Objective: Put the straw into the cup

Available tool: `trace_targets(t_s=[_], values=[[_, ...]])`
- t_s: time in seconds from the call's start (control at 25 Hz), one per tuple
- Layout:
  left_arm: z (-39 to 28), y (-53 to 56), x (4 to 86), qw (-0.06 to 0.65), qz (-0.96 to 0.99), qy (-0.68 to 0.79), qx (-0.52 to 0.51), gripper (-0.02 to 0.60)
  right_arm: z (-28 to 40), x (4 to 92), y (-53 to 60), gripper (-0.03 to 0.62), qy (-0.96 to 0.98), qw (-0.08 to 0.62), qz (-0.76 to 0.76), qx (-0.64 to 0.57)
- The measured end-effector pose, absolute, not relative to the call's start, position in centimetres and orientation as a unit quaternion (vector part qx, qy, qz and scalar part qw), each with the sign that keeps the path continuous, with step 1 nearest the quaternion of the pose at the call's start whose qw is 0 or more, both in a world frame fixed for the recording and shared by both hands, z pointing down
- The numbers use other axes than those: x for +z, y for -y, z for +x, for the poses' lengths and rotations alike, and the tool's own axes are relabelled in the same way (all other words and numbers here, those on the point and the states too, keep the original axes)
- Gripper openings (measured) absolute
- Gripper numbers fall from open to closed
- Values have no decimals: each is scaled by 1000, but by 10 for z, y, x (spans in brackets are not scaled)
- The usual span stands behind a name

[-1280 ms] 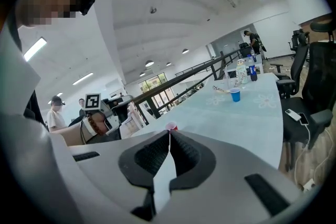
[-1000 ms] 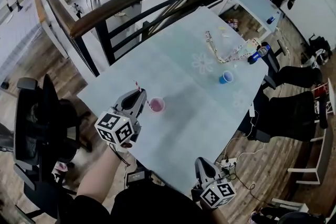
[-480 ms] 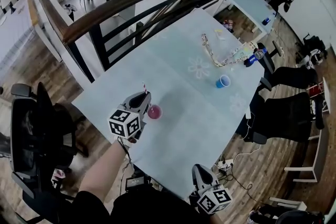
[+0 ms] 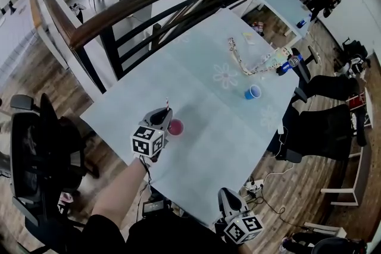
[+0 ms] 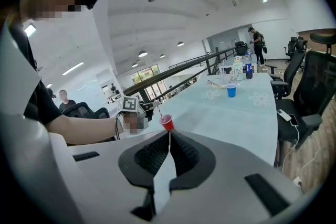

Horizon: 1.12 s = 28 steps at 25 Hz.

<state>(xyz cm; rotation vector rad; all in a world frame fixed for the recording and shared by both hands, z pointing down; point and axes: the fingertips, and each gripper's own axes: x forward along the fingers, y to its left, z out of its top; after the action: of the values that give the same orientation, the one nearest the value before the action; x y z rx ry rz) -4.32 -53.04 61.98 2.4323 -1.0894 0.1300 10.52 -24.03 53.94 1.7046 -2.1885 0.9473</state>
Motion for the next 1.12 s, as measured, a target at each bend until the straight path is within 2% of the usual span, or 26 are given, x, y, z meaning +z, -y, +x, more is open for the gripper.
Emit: trace_targets(t_s=[0.44, 1.12], values=[[-47, 523, 645, 237, 882, 395, 98, 29, 106, 534, 237, 31, 740, 106, 581, 322], [-63, 499, 627, 237, 879, 408, 76, 29, 107, 525, 231, 31, 747, 98, 579, 312]])
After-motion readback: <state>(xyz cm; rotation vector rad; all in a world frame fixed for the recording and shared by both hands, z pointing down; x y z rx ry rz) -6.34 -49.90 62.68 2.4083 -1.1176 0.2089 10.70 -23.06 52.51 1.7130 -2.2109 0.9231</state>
